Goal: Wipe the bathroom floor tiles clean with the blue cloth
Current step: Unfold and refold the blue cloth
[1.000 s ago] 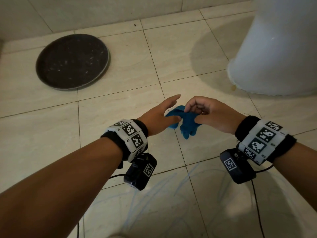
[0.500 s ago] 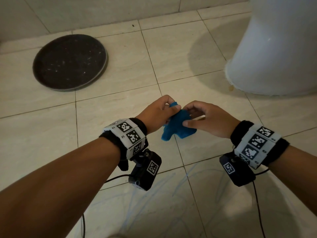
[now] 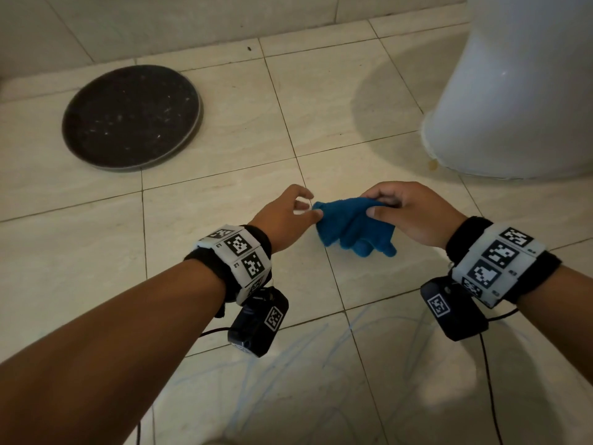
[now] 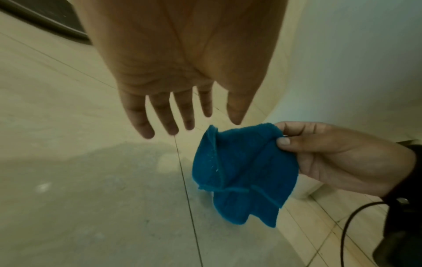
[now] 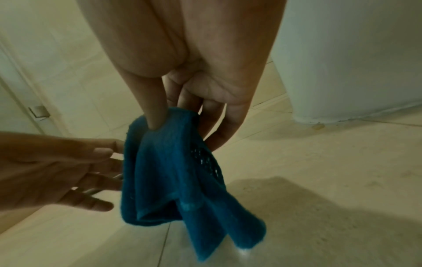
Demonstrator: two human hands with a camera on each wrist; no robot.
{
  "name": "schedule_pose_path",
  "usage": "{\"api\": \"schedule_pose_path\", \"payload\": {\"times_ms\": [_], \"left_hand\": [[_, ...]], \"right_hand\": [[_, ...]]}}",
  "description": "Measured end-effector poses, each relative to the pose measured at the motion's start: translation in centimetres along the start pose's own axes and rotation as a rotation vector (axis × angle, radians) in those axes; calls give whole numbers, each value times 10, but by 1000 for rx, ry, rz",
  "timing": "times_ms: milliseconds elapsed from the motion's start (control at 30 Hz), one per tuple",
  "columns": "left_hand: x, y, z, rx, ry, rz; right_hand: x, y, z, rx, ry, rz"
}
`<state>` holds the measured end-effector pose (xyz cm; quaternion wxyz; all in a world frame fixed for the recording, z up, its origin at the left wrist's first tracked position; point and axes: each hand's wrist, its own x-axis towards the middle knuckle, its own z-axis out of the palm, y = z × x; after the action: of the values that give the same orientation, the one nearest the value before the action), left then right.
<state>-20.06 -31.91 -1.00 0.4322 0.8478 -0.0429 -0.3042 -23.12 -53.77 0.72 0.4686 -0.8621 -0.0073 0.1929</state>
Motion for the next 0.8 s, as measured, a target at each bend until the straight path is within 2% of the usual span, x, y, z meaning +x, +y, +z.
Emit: {"api": "schedule_pose_path", "payload": {"times_ms": [133,200,267,400,467,600,633,733,800], "left_hand": [[-4,11,2,81,-130,202],[-2,15,4,92,-161,222],[0,16,5,58,-171,204],[1,14,7,45,-123,167],[0,13,7,26,-93,185],[2,9,6,21,-9,197],[2,8,5,55,14,188],[4,7,7,140,27,145],[4,8,8,53,6,88]], "right_hand": [[0,-6,0,172,-105,3],[-1,-9,0,316,-152,19],[-1,-10,1,399,-129,31],[2,-5,2,211,139,46],[2,-4,1,189,120,51],[-2,-6,3,75,-24,52],[-2,-6,5,32,2,29],[1,-8,12,-104,202,-53],[0,-12,17,-162,212,-133]]}}
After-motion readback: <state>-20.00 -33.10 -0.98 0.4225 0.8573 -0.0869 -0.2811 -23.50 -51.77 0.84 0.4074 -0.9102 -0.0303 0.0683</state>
